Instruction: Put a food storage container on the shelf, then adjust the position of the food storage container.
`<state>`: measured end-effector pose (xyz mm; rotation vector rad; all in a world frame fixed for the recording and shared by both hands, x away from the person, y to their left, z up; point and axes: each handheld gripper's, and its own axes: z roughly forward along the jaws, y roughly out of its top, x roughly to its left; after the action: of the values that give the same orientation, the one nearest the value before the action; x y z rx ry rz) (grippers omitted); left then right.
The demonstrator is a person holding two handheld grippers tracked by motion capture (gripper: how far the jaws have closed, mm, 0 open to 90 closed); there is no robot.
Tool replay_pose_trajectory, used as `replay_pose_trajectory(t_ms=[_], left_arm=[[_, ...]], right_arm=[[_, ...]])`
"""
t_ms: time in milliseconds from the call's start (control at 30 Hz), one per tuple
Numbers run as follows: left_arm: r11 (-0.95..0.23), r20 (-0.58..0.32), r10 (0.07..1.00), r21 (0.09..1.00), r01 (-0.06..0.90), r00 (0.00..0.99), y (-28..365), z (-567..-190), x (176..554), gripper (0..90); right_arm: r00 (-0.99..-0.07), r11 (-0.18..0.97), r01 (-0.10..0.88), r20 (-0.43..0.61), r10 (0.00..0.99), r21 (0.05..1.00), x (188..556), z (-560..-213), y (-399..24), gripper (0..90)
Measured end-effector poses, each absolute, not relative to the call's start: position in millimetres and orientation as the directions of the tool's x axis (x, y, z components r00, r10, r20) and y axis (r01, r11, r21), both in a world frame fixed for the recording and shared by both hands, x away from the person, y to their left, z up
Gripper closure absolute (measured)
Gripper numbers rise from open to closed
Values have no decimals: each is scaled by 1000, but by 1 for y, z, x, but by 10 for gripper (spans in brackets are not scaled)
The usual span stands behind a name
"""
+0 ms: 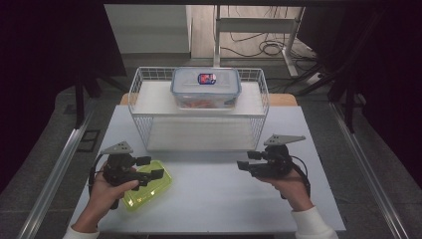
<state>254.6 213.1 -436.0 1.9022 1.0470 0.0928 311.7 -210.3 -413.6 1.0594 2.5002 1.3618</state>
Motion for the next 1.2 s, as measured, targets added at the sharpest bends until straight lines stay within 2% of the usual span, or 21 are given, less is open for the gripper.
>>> replay_pose_trajectory(t_ms=[433, 933, 1067, 1200], left_arm=[[-284, -302, 706, 709, 646, 641, 206, -455, 252, 225], [-226, -288, 754, 730, 644, 591, 232, -447, 253, 312], [-222, -277, 773, 725, 652, 571, 236, -449, 259, 409], [-225, -259, 788, 723, 653, 559, 241, -452, 266, 616]], right_arm=[[-702, 375, 620, 273, 658, 689, 307, -456, -220, 378], [-710, 389, 605, 249, 659, 695, 301, -452, -223, 361], [-700, 375, 612, 256, 667, 696, 301, -451, -225, 351], [-692, 375, 623, 260, 674, 687, 300, -455, -225, 347]])
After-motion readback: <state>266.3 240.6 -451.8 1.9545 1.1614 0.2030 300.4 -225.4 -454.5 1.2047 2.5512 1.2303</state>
